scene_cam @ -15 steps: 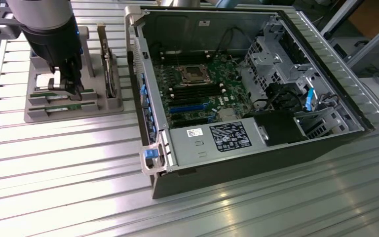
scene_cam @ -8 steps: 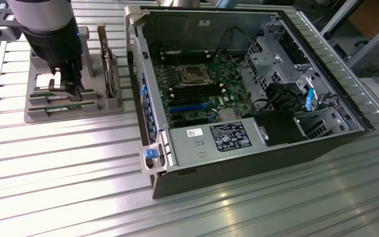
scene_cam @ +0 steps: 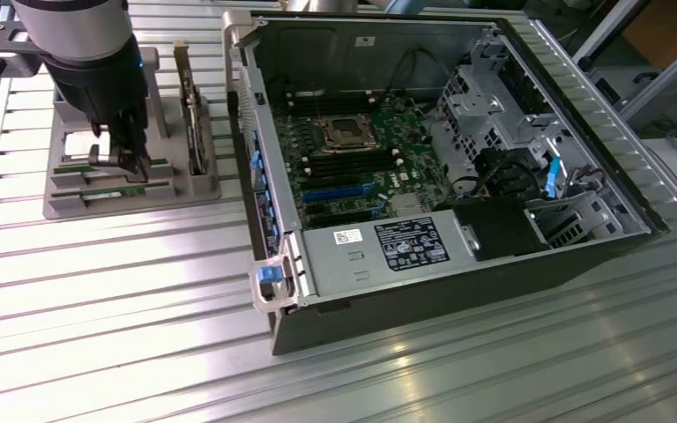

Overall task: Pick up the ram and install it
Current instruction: 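Pick up the ram and move it above insertion slot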

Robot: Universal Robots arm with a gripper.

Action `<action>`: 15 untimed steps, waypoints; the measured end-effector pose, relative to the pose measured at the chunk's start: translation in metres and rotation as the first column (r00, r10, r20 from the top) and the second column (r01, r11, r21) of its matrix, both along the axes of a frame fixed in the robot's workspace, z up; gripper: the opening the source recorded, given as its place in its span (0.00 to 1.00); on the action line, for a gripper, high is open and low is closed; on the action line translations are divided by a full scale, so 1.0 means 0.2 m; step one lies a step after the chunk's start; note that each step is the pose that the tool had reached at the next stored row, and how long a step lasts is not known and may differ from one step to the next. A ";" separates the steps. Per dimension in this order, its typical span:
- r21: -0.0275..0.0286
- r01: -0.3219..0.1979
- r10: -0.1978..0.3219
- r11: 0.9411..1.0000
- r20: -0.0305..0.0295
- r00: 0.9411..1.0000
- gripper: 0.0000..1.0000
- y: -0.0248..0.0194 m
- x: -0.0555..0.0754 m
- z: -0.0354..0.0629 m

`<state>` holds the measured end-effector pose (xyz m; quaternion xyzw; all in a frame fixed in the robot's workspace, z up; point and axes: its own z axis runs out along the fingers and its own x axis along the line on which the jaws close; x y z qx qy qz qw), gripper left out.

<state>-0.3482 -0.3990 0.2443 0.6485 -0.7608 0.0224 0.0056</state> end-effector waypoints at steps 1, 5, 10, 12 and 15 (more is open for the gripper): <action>0.000 0.000 0.000 1.000 0.000 1.000 0.30 0.000 0.00 -0.002; 0.000 0.000 0.000 1.000 0.000 1.000 0.30 0.000 0.00 -0.013; 0.000 0.000 0.000 1.000 0.000 1.000 0.30 0.000 -0.01 -0.019; 0.000 0.000 0.000 1.000 0.000 1.000 0.30 -0.001 -0.03 -0.023; 0.000 -0.001 0.001 1.000 0.000 1.000 0.30 -0.001 -0.05 -0.031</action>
